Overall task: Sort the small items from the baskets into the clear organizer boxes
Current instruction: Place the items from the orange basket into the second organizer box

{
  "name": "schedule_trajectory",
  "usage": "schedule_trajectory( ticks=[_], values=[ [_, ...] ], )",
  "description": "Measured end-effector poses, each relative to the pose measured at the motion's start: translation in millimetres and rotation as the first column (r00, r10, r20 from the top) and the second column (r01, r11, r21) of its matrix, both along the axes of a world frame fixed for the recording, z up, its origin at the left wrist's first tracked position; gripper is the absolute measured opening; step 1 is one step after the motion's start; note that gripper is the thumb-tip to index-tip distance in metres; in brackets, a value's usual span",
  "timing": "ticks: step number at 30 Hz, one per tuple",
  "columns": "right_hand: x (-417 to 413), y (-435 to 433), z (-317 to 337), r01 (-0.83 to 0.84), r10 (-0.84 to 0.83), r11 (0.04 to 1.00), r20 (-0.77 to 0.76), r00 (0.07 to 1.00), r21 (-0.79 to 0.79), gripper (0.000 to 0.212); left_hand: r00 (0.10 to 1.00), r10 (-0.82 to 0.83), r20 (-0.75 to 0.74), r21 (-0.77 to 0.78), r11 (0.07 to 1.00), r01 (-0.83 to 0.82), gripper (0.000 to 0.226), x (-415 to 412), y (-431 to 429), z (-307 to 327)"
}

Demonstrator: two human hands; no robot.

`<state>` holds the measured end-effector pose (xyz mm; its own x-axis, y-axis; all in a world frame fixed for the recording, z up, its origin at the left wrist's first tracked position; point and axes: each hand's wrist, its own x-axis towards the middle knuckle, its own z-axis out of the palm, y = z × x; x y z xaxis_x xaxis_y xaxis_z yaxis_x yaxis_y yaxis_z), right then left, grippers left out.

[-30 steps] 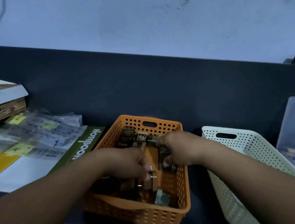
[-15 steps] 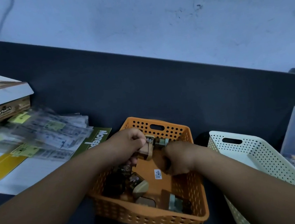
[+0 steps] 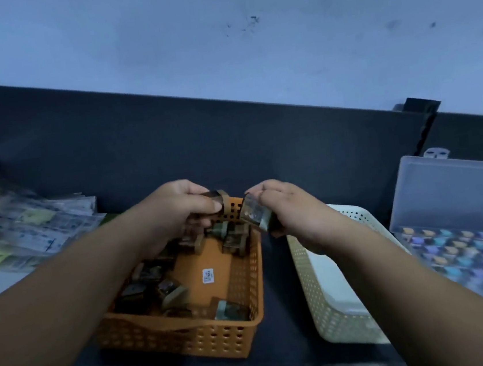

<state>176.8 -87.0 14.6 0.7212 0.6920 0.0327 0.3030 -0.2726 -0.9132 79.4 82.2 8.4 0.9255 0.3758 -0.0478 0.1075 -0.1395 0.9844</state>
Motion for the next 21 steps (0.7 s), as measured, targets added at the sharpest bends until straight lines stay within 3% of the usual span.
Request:
schedule_trajectory(
  ticks=[4,8,10,11,16,21],
  values=[
    [3.6,-61.7,7.0,0.139,-0.119,0.979,-0.139,0.983,0.147,0.020,0.998,-0.028,0.062,-0.114,0.993,0.035,0.005,20.0,-66.3,15.7],
    [8.9,-142.3,7.1,0.253,-0.176,0.939,-0.305,0.936,0.235,0.024,0.993,-0.102,0.060,-0.159,0.981,0.110,0.029,42.6,-149.4,15.4],
    [9.3,-192.0,4.4,0.296,-0.191,0.920,-0.369,0.910,0.255,0.014,0.987,-0.155,0.028,-0.203,0.966,0.158,0.035,52.4,-198.7,11.4],
    [9.3,-213.3,2.5,0.302,-0.186,0.916,-0.387,0.903,0.265,0.009,0.983,-0.182,0.019,-0.228,0.957,0.182,0.036,55.3,-219.6,9.7],
    [9.0,-332.9,-15.1,0.354,-0.234,0.885,-0.369,0.899,0.303,0.035,0.950,-0.305,0.060,-0.291,0.905,0.309,0.024,70.8,-336.3,3.3],
    [5.8,-434.4,-29.7,0.458,-0.338,0.841,-0.383,0.860,0.287,0.031,0.916,-0.389,0.100,-0.361,0.843,0.398,0.012,85.2,-438.6,-8.8]
  ],
)
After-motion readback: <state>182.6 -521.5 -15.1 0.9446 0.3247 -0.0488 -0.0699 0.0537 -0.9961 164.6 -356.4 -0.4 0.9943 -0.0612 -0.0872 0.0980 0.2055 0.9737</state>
